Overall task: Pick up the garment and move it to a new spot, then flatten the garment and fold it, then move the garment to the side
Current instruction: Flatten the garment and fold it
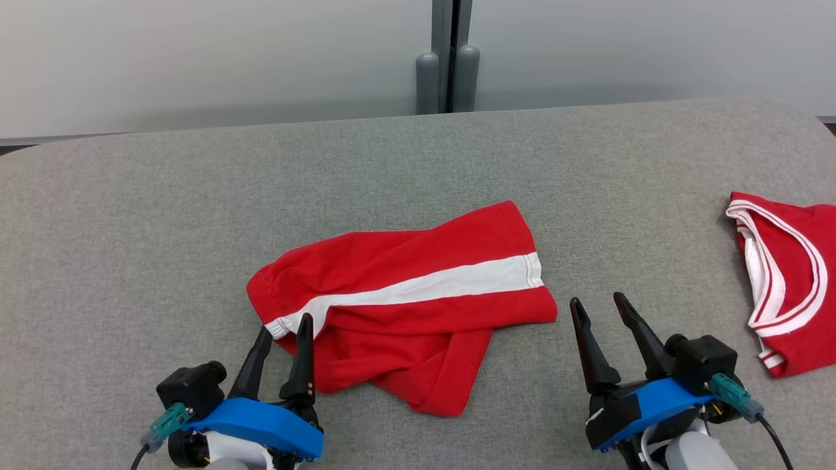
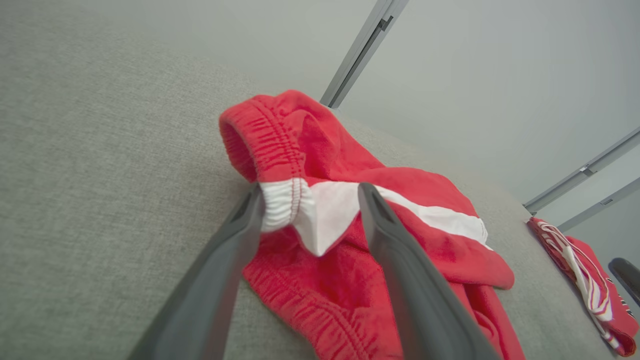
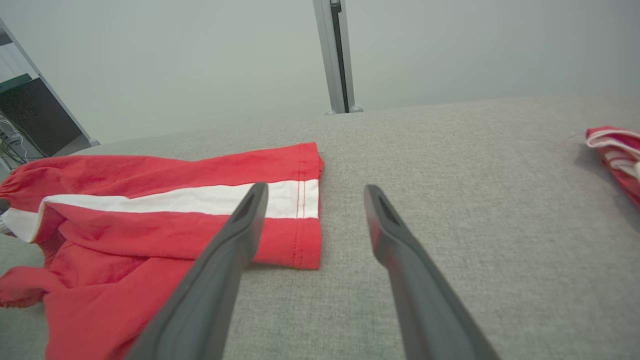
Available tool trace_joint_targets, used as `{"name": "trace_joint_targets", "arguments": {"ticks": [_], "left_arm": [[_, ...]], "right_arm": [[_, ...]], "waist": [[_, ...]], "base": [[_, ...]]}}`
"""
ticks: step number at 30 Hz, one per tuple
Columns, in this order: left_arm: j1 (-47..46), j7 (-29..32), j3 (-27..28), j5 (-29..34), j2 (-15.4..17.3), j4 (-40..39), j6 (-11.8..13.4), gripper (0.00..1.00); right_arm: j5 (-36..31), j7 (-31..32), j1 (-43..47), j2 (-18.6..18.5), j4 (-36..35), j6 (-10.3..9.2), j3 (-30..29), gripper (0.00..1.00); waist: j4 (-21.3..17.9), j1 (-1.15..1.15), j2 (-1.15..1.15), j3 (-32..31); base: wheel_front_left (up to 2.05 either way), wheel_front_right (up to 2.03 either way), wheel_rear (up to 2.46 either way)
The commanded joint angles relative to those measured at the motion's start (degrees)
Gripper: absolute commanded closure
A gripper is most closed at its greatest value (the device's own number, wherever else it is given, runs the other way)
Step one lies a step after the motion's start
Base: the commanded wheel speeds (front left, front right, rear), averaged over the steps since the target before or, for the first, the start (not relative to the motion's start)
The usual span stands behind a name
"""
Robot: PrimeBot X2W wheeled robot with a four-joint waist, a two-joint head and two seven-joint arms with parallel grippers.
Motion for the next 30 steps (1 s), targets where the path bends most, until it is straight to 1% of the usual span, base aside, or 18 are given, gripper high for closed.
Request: {"name": "trace_joint_targets", "arguments": {"ticks": [1,15,16,17,18,19,20,21,22,23,24,26,27,28,30], "left_arm": [[0.24,-0.13,-0.64,-0.75,0.86,-0.46,-0.45,0.00],[-0.30,-0.13,-7.10,-7.18,4.28,-3.46,-0.45,0.00],[-0.24,-0.12,-7.37,-7.45,4.49,-3.67,-0.45,0.02],[-0.17,-0.12,-7.69,-7.79,4.73,-3.60,-0.45,0.07],[-0.18,-0.13,-7.96,-7.57,5.16,-3.19,-0.45,0.22],[-0.41,-0.13,-8.27,-7.43,5.28,-2.93,-0.45,0.34],[-0.68,-0.12,-8.35,-7.20,5.34,-2.34,-0.46,0.42],[-1.10,-0.12,-8.33,-6.60,5.51,-1.80,-0.46,0.45],[-1.49,-0.13,-8.29,-6.34,5.42,-1.44,-0.46,0.43],[-1.72,-0.12,-8.18,-5.79,5.37,-0.80,-0.46,0.44],[-1.99,-0.13,-8.04,-5.23,5.34,-0.17,-0.46,0.48],[-2.59,-0.12,-8.25,-4.35,5.15,0.94,-0.45,0.61],[-3.01,-0.12,-8.54,-4.10,5.09,1.26,-0.45,0.88],[-3.31,-0.12,-8.55,-4.08,4.93,1.54,-0.45,1.00],[-3.88,-0.12,-8.66,-3.86,4.90,1.87,-0.45,1.00]], "right_arm": [[0.58,-0.17,0.34,-0.10,0.07,0.00,0.06,0.00],[1.04,-0.17,0.46,-0.10,-0.02,0.00,0.48,0.00],[1.05,-0.17,0.52,-0.10,-0.04,0.00,0.46,0.00],[1.04,-0.17,0.56,-0.10,-0.07,0.00,0.45,0.00],[1.07,-0.17,0.58,-0.10,-0.15,0.00,0.50,0.00],[1.11,-0.17,0.58,-0.10,-0.22,0.00,0.58,0.00],[1.09,-0.17,0.51,-0.10,-0.30,0.00,0.66,0.00],[1.11,-0.17,0.33,-0.10,-0.31,0.00,0.71,0.00],[1.16,-0.17,0.13,-0.10,-0.33,0.00,0.77,0.00],[1.24,-0.17,-0.06,-0.10,-0.35,0.00,0.82,0.00],[1.29,-0.17,-0.21,-0.10,-0.39,0.00,0.85,0.00],[1.57,-0.17,-0.55,-0.11,-0.40,0.00,0.86,0.00],[1.64,-0.17,-0.77,-0.11,-0.26,0.00,0.80,0.00],[1.79,-0.17,-1.13,-0.10,-0.13,0.00,0.69,0.00],[2.02,-0.17,-2.10,-0.10,0.44,0.01,0.48,0.00]], "waist": [[0.09,0.00,-0.01,-0.11],[-0.17,0.00,-0.01,-0.15],[-0.09,0.00,-0.01,-0.11],[-0.02,0.00,-0.01,-0.08],[0.05,0.00,-0.01,-0.04],[0.12,0.00,-0.01,0.03],[0.21,0.00,-0.01,0.12],[0.28,0.00,-0.01,0.23],[0.33,0.00,-0.01,0.33],[0.36,0.00,-0.01,0.42],[0.39,0.00,-0.01,0.51],[0.42,0.00,-0.01,0.66],[0.44,0.00,-0.01,0.73],[0.52,0.00,-0.01,0.86],[0.81,0.00,-0.01,1.15]], "base": [[0.00,0.00,0.00],[0.00,0.00,0.00],[0.00,0.00,0.00],[0.00,0.00,0.00],[0.00,0.00,0.00],[0.00,0.00,0.00],[0.00,0.00,0.00],[0.00,0.00,0.00],[0.00,0.00,0.00],[0.00,0.00,0.00],[0.00,0.00,0.00],[0.00,0.00,0.00],[0.00,0.00,0.00],[0.00,0.00,0.00],[0.00,0.00,0.00]]}}
